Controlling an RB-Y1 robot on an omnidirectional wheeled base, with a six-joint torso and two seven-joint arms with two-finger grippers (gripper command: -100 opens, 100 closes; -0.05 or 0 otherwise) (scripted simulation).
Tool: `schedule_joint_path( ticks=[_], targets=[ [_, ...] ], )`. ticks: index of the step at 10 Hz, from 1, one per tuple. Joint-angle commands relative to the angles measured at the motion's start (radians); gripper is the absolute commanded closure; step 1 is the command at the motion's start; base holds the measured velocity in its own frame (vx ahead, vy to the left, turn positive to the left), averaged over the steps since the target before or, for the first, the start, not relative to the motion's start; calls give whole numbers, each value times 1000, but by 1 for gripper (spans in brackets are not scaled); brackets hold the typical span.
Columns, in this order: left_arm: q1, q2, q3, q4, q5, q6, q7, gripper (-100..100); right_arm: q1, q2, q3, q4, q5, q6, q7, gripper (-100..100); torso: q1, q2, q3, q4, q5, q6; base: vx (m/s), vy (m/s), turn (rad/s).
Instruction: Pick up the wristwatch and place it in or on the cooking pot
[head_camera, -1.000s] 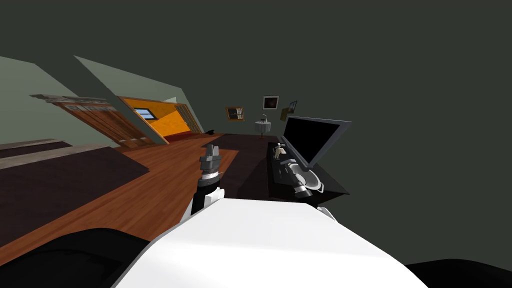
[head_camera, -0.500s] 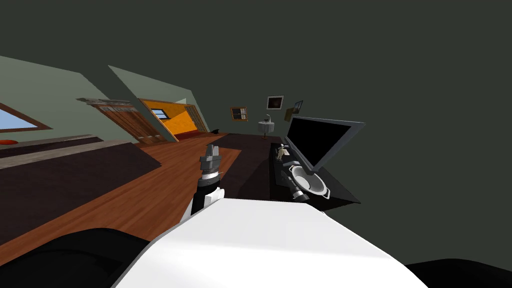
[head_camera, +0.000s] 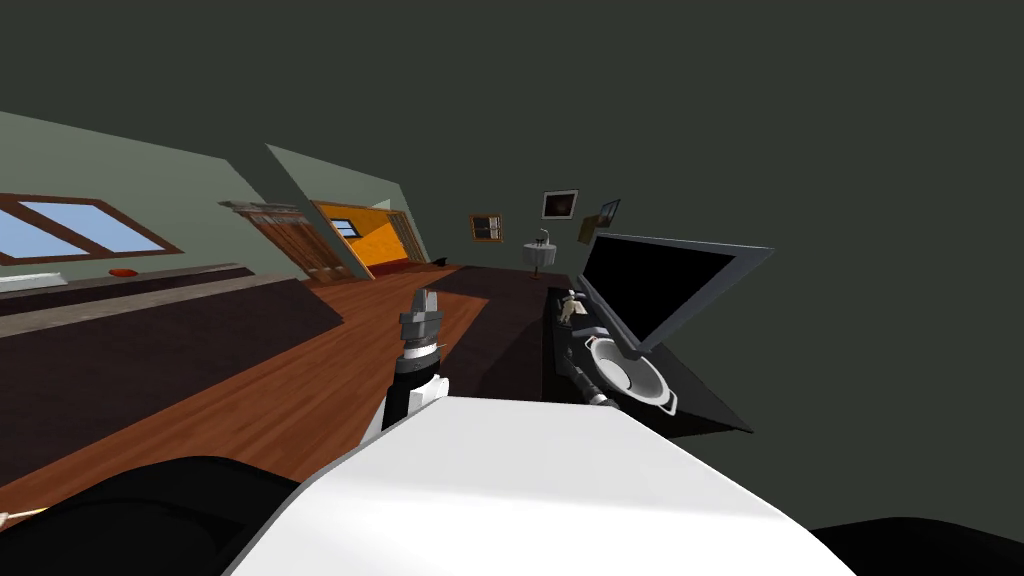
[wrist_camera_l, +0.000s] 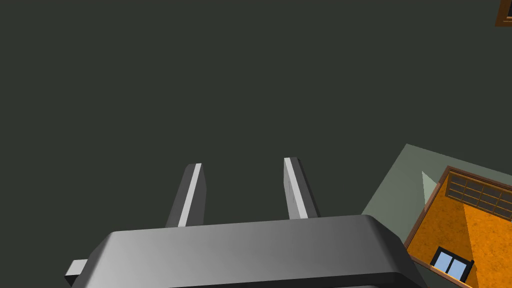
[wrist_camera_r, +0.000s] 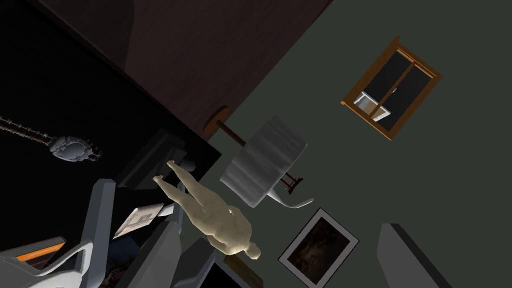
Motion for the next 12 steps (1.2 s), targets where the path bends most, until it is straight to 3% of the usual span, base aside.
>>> schedule_joint_path(
  ticks=[1,2,3,4,5,8,9,11,12],
  targets=[
    [0,0,0,0,0,0,0,0,-7,-10,15,42,4,20,10,-100,0,0,0,0,0,0,24,-17,123],
    [0,0,0,0,0,0,0,0,-10,-35,36,74,8,53,21,-100,0,0,0,0,0,0,27,-15,184],
    [0,0,0,0,0,0,0,0,-10,-35,36,83,8,53,21,-100,0,0,0,0,0,0,22,-14,83],
    [0,0,0,0,0,0,0,0,-15,-60,58,110,9,86,32,-100,0,0,0,0,0,0,25,-10,181],
    [0,0,0,0,0,0,0,0,-15,-60,58,124,9,86,32,-100,0,0,0,0,0,0,26,-11,99],
    [0,0,0,0,0,0,0,0,-27,-106,101,206,9,149,56,-100,1,-1,0,0,0,1,32,-12,151],
    [0,0,0,0,0,0,0,0,-27,-106,101,206,9,152,56,-100,0,-1,0,0,0,0,31,-19,107],
    [0,0,0,0,0,0,0,0,-45,-149,144,286,2,207,80,-100,0,-1,-1,0,0,0,51,-26,271],
    [0,0,0,0,0,0,0,0,-45,-149,144,286,2,214,80,-100,-1,-3,-1,0,0,0,55,-26,111]
  ],
)
